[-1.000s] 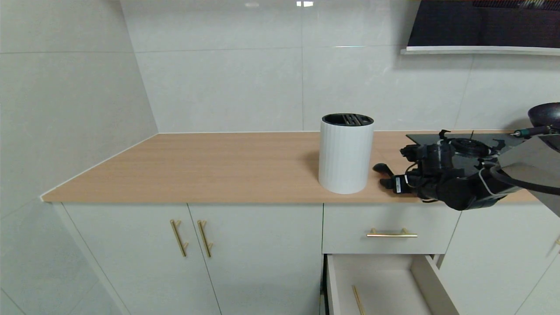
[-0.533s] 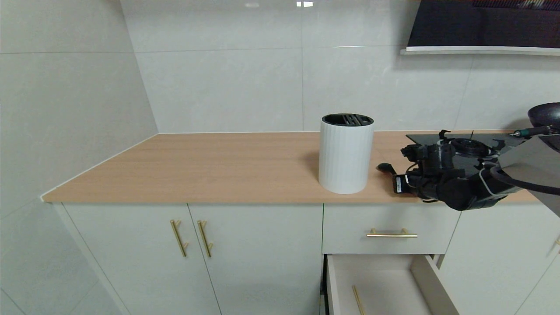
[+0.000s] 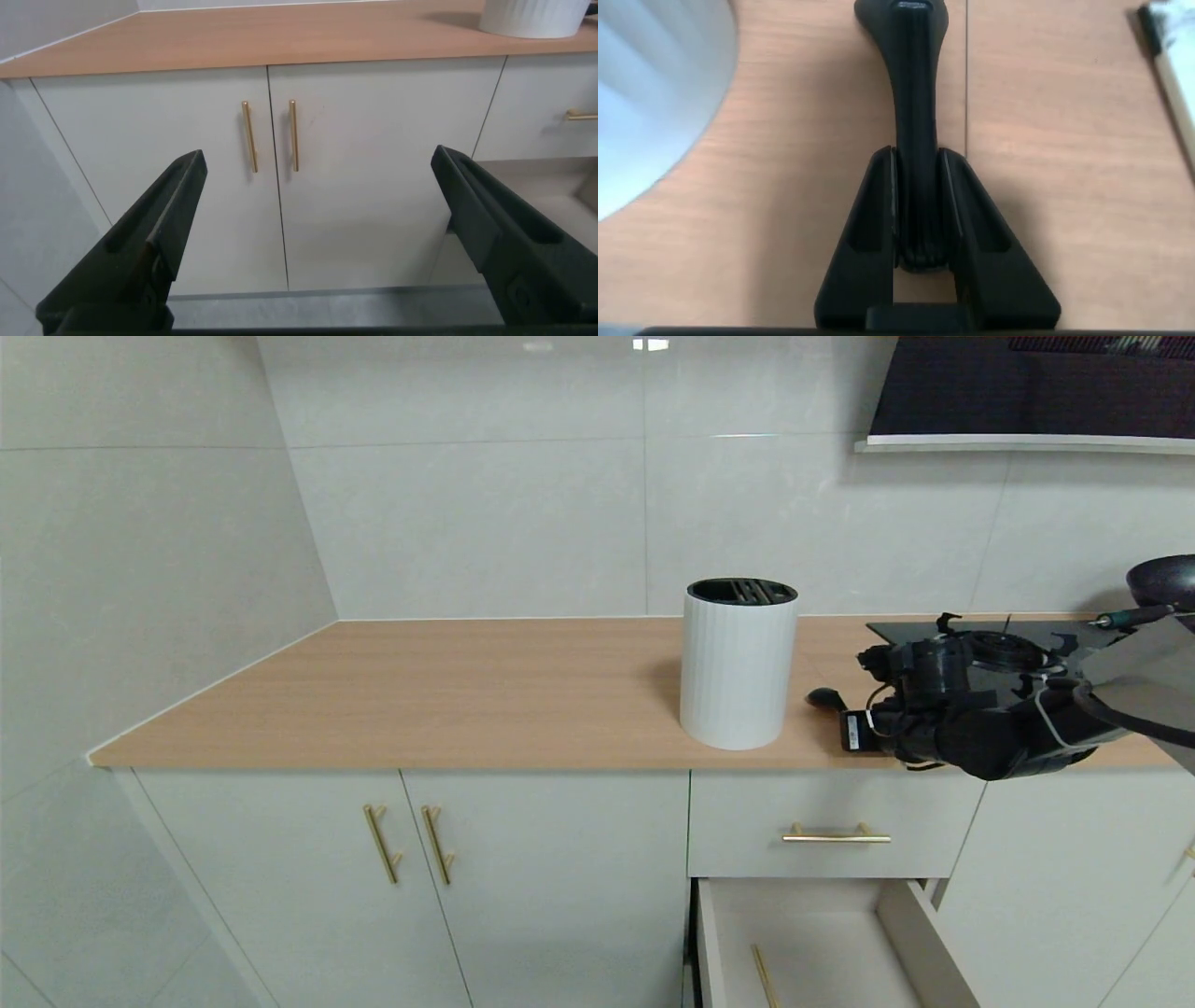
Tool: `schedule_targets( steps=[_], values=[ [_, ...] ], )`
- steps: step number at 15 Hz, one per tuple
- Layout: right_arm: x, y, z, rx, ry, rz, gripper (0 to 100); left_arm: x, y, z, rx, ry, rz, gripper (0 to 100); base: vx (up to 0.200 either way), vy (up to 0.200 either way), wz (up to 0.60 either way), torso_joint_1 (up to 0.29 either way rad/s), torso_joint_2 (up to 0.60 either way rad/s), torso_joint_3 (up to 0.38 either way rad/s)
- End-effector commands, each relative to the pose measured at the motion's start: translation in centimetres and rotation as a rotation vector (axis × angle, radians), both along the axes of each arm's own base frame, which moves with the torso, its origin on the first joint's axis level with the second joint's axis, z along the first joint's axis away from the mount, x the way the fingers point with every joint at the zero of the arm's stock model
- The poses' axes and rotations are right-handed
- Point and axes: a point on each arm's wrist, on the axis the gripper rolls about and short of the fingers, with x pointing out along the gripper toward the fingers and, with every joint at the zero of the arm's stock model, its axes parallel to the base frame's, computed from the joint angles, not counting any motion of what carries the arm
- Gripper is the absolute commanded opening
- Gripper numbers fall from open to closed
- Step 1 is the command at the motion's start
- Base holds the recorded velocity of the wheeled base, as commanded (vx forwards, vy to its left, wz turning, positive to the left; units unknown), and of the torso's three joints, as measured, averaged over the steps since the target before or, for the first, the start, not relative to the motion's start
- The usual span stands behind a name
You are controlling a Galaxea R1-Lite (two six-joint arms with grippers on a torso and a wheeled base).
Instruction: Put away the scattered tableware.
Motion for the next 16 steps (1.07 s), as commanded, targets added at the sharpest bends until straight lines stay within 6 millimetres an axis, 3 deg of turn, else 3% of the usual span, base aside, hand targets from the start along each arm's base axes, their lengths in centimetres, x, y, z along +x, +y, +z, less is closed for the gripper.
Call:
schedule_targets(
  steps=[1, 2, 4, 6, 9, 12, 16],
  values=[
    [-1.9, 0.0, 3.6, 0.043, -0.055, -0.009, 0, 0.0, 0.0, 0.0, 0.000, 0.001, 0.000, 100, 0.000, 0.000, 0.00, 0.000, 0.00, 0.000],
    [-2.9, 0.0, 4.5, 0.053, -0.049, -0.013, 0, 0.0, 0.0, 0.0, 0.000, 0.001, 0.000, 100, 0.000, 0.000, 0.00, 0.000, 0.00, 0.000],
    [-6.5, -0.5, 6.8, 0.107, 0.005, -0.034, 0, 0.0, 0.0, 0.0, 0.000, -0.001, 0.000, 100, 0.000, 0.000, 0.00, 0.000, 0.00, 0.000],
    [-9.6, -1.0, 7.9, 0.126, 0.041, -0.051, 0, 0.0, 0.0, 0.0, 0.000, -0.001, 0.000, 100, 0.000, 0.000, 0.00, 0.000, 0.00, 0.000],
    [-12.9, -1.4, 7.3, 0.151, 0.104, -0.061, 0, 0.0, 0.0, 0.0, 0.000, 0.001, 0.000, 100, 0.000, 0.000, 0.00, 0.000, 0.00, 0.000],
    [-18.3, -1.9, 7.2, 0.211, 0.145, 0.042, 0, 0.0, 0.0, 0.0, 0.000, 0.001, 0.000, 100, 0.000, 0.000, 0.00, 0.000, 0.00, 0.000],
    [-21.6, -2.2, 6.3, 0.216, 0.171, 0.055, 0, 0.0, 0.0, 0.0, 0.000, 0.001, 0.000, 100, 0.000, 0.000, 0.00, 0.000, 0.00, 0.000]
  ],
)
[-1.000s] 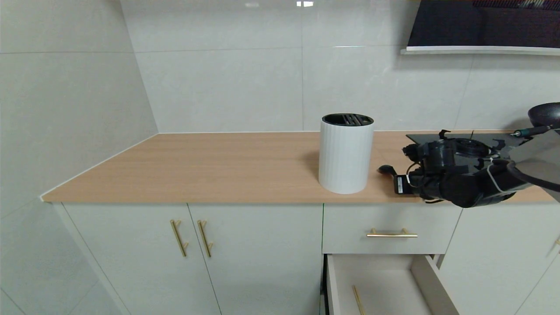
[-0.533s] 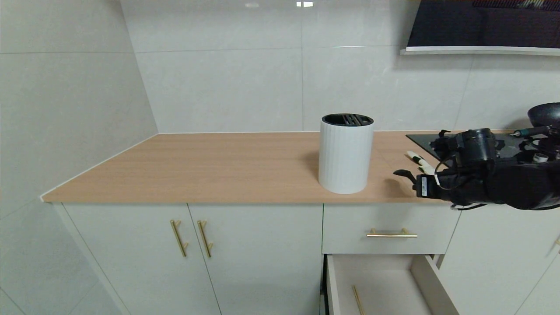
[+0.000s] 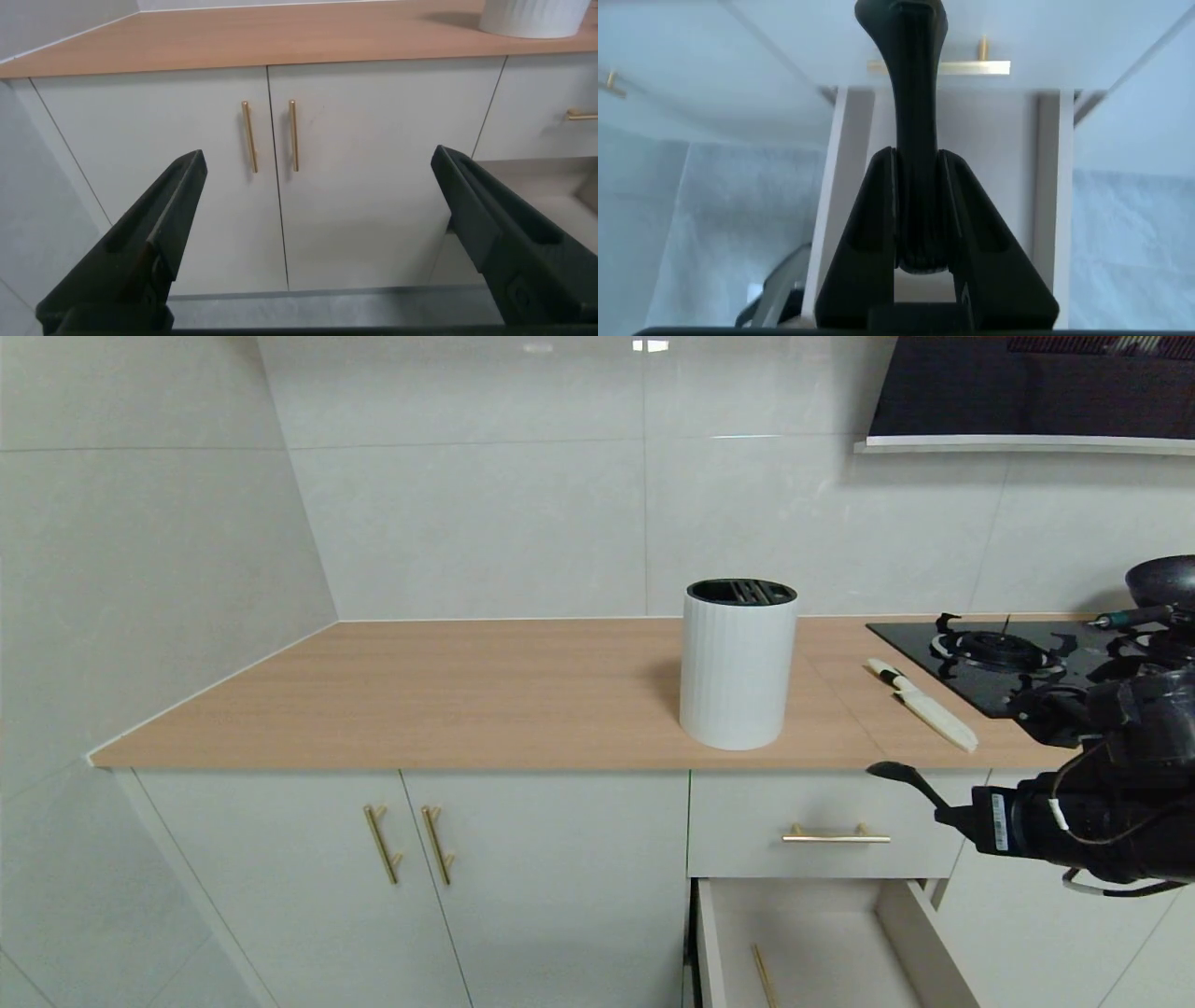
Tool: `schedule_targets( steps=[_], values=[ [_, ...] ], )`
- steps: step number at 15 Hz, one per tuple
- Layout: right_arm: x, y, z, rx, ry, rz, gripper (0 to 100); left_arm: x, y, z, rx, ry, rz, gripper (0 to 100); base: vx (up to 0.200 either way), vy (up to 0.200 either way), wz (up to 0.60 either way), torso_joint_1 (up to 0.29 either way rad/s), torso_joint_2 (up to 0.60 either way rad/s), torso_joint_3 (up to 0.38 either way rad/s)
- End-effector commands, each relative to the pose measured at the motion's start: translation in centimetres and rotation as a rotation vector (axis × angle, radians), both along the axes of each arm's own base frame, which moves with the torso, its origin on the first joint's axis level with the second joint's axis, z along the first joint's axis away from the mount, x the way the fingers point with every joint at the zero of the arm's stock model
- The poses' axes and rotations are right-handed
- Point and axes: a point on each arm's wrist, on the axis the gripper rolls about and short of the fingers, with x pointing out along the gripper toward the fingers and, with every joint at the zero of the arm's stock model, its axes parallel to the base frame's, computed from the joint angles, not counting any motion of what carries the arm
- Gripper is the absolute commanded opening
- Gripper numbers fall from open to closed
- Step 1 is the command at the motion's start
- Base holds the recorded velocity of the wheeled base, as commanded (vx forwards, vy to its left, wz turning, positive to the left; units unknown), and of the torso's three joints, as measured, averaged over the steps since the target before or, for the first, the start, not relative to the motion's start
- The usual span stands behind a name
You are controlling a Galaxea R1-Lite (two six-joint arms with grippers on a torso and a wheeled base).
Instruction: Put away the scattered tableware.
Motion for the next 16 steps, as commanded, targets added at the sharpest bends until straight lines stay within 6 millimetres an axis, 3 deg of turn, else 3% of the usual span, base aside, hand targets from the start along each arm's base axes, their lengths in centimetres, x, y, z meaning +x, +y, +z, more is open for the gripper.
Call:
schedule_targets(
  steps=[1, 7, 16],
  values=[
    [-2.0, -0.3, 0.0, 0.007, -0.006, 0.003, 0, 0.0, 0.0, 0.0, 0.000, -0.001, 0.000, 100, 0.000, 0.000, 0.00, 0.000, 0.00, 0.000],
    [-0.8, -0.1, -2.9, -0.018, 0.115, 0.001, 0, 0.0, 0.0, 0.0, 0.000, 0.001, 0.000, 100, 0.000, 0.000, 0.00, -0.010, 0.02, 0.017],
    [0.6, 0.2, -6.2, -0.032, 0.156, 0.001, 0, 0.0, 0.0, 0.0, 0.000, -0.001, 0.000, 100, 0.000, 0.000, 0.00, -0.177, 0.44, 0.258]
  ],
)
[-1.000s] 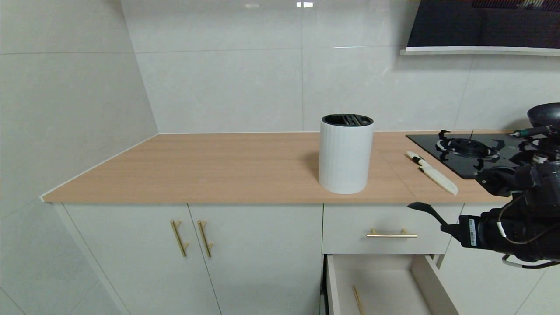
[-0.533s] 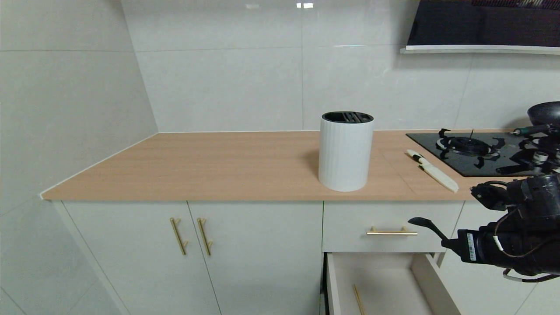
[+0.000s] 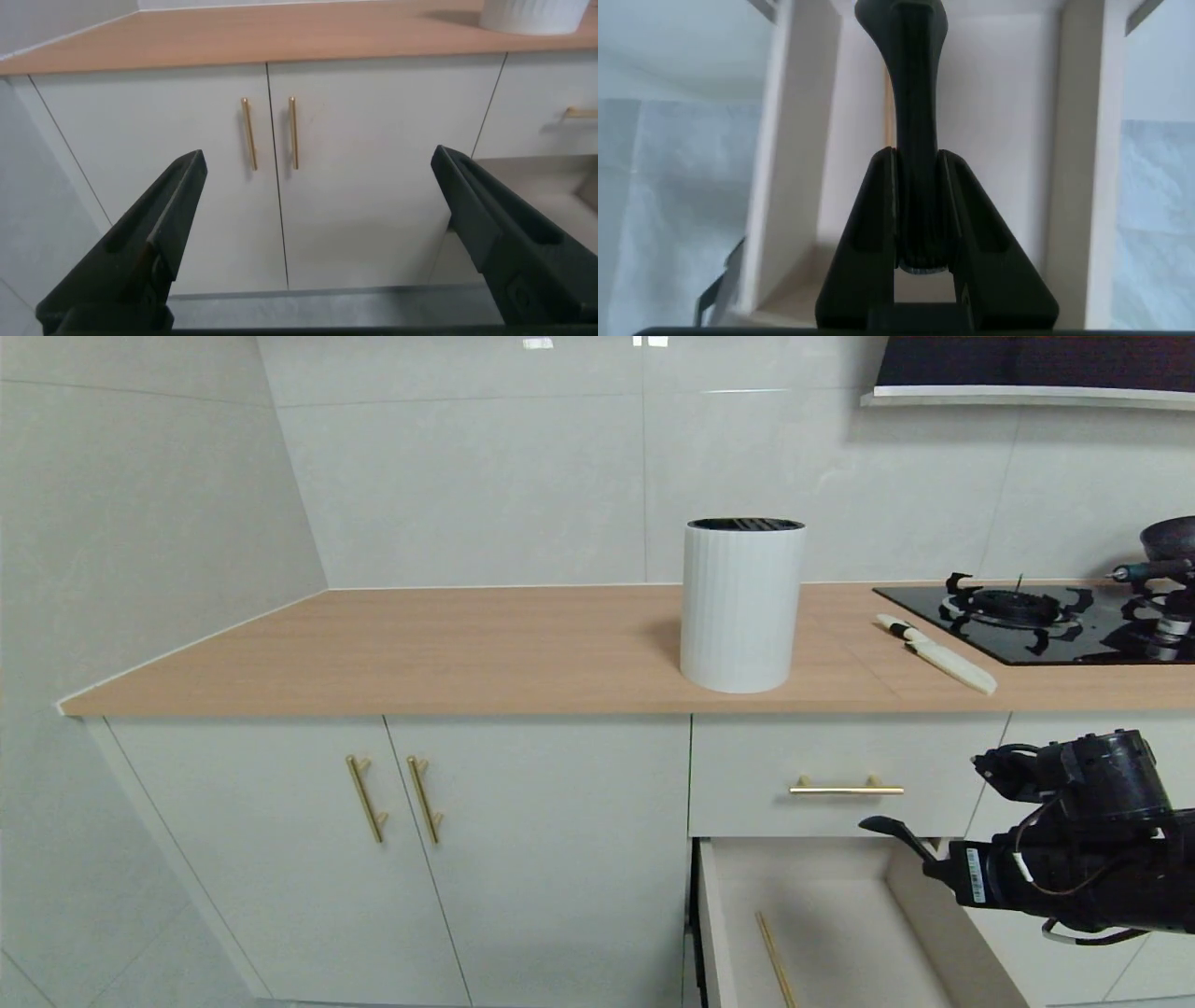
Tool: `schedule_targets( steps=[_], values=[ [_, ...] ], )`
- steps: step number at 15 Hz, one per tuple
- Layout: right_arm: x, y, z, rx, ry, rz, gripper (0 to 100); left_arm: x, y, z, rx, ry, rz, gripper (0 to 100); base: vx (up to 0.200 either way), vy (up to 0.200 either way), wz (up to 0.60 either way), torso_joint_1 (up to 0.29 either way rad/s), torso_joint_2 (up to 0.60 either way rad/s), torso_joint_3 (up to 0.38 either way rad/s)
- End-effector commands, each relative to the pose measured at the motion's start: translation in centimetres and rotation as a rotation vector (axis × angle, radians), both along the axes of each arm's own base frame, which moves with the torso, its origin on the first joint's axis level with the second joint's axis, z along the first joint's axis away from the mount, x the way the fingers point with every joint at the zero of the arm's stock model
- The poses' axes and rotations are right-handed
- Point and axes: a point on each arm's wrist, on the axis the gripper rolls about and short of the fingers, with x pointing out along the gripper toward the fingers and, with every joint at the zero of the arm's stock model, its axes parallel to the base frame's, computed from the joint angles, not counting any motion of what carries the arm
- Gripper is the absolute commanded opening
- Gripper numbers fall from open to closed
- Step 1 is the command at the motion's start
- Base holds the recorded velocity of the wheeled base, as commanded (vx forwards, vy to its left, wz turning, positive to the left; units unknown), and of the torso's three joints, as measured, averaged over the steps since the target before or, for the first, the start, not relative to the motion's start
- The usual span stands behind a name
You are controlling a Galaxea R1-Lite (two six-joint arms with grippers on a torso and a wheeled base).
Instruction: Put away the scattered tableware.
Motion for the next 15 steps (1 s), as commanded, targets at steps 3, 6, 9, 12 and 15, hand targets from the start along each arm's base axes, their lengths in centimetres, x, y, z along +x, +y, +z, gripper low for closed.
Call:
schedule_targets(
  steps=[3, 6, 9, 12, 15],
  values=[
    [0.4, 0.1, -1.7, -0.010, 0.053, 0.002, 0, 0.0, 0.0, 0.0, 0.000, -0.001, 0.000, 100, 0.000, 0.000, 0.00, -0.172, 0.47, 0.299],
    [0.6, 0.1, -2.6, -0.013, 0.070, 0.002, 0, 0.0, 0.0, 0.0, 0.000, -0.001, 0.000, 100, 0.000, 0.000, 0.00, -0.142, 0.45, 0.310],
    [0.8, 0.2, -3.4, -0.014, 0.069, 0.003, 0, 0.0, 0.0, 0.0, 0.000, 0.001, 0.000, 100, 0.000, 0.000, 0.00, -0.110, 0.40, 0.286],
    [1.0, 0.2, -4.1, -0.016, 0.067, 0.003, 0, 0.0, 0.0, 0.0, 0.000, 0.001, 0.000, 100, 0.000, 0.000, 0.00, -0.025, 0.10, 0.064],
    [1.3, 0.3, -4.9, -0.018, 0.080, 0.003, 0, 0.0, 0.0, 0.0, 0.000, 0.001, 0.000, 100, 0.000, 0.000, 0.00, 0.000, 0.00, 0.000]
  ],
)
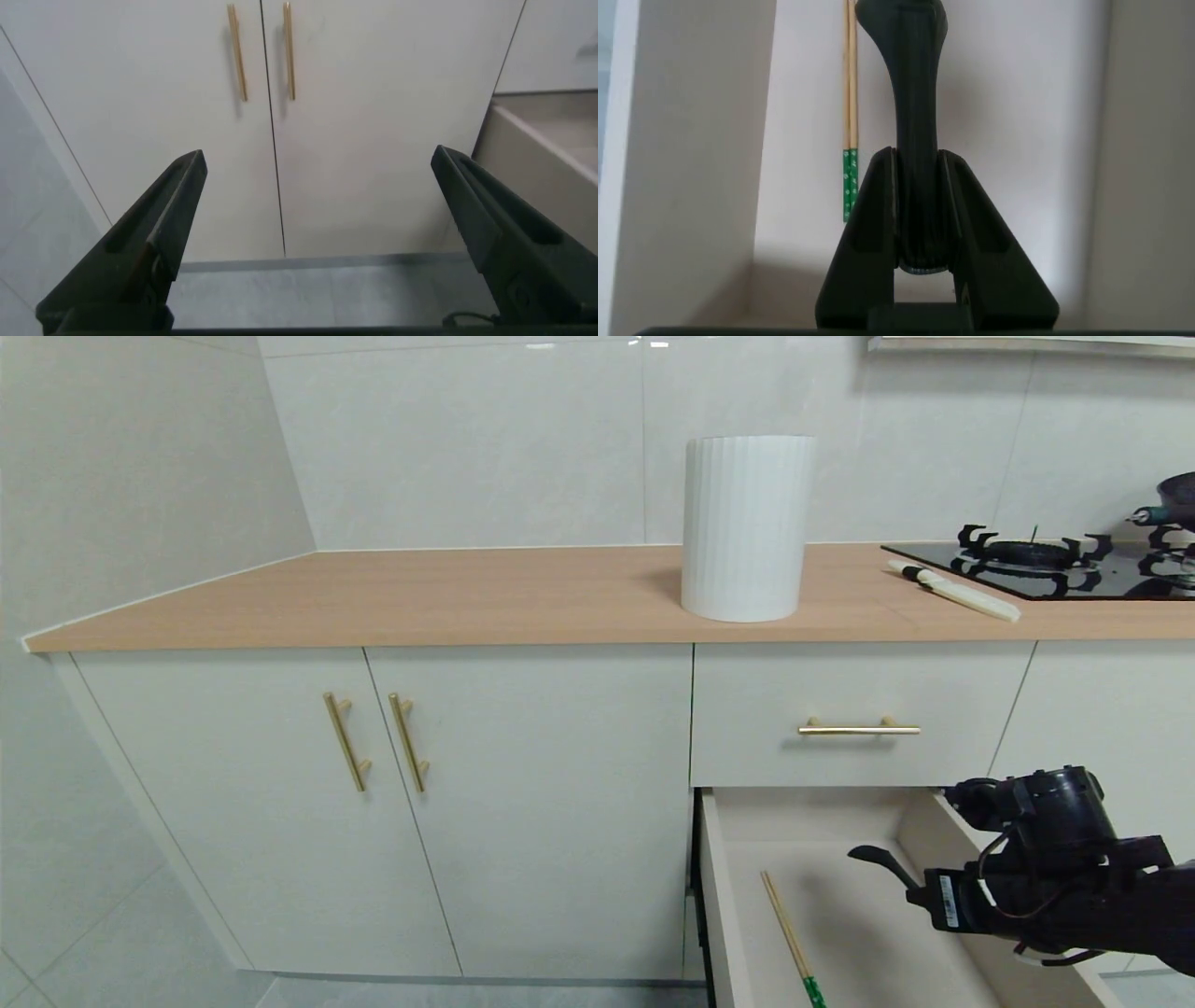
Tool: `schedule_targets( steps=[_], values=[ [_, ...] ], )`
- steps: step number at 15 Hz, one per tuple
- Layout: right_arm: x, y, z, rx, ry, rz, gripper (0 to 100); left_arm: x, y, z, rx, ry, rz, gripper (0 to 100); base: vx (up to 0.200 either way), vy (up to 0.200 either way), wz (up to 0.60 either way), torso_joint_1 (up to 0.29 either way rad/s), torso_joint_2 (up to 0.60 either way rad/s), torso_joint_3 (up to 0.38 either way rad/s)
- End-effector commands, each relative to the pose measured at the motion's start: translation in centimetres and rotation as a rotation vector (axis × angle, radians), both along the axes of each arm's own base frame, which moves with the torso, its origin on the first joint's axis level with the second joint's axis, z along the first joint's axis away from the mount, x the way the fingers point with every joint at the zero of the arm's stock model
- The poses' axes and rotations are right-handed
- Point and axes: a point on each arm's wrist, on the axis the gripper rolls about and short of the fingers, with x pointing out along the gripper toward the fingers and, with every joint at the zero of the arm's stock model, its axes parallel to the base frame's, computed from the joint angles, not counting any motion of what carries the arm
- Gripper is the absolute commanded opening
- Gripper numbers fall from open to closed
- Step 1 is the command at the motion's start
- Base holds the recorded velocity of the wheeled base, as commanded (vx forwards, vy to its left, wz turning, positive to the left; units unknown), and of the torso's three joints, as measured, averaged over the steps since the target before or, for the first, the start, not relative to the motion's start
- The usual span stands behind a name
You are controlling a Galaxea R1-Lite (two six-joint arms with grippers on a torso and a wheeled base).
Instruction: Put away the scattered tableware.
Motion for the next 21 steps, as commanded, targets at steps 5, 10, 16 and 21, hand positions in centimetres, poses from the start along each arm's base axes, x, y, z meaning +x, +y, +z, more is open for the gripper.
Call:
schedule_targets(
  steps=[5, 10, 16, 21],
  values=[
    [1.9, 0.4, -6.2, -0.008, 0.041, -0.002, 0, 0.0, 0.0, 0.0, 0.000, 0.001, 0.000, 100, 0.000, 0.000, 0.00, 0.000, 0.00, 0.000],
    [3.0, 0.6, -11.3, -0.073, 0.065, 0.016, 0, 0.0, 0.0, 0.0, 0.000, -0.001, 0.000, 100, 0.000, 0.000, 0.00, 0.000, 0.00, 0.000],
    [3.3, 1.2, -12.7, -0.153, 0.078, -0.014, 0, 0.0, 0.0, 0.0, 0.000, 0.001, 0.000, 100, 0.000, 0.000, 0.00, 0.000, 0.00, 0.000],
    [3.3, 1.2, -12.7, -0.153, 0.079, -0.016, 0, 0.0, 0.0, 0.0, 0.000, 0.001, 0.000, 100, 0.000, 0.000, 0.00, 0.000, 0.00, 0.000]
  ],
)
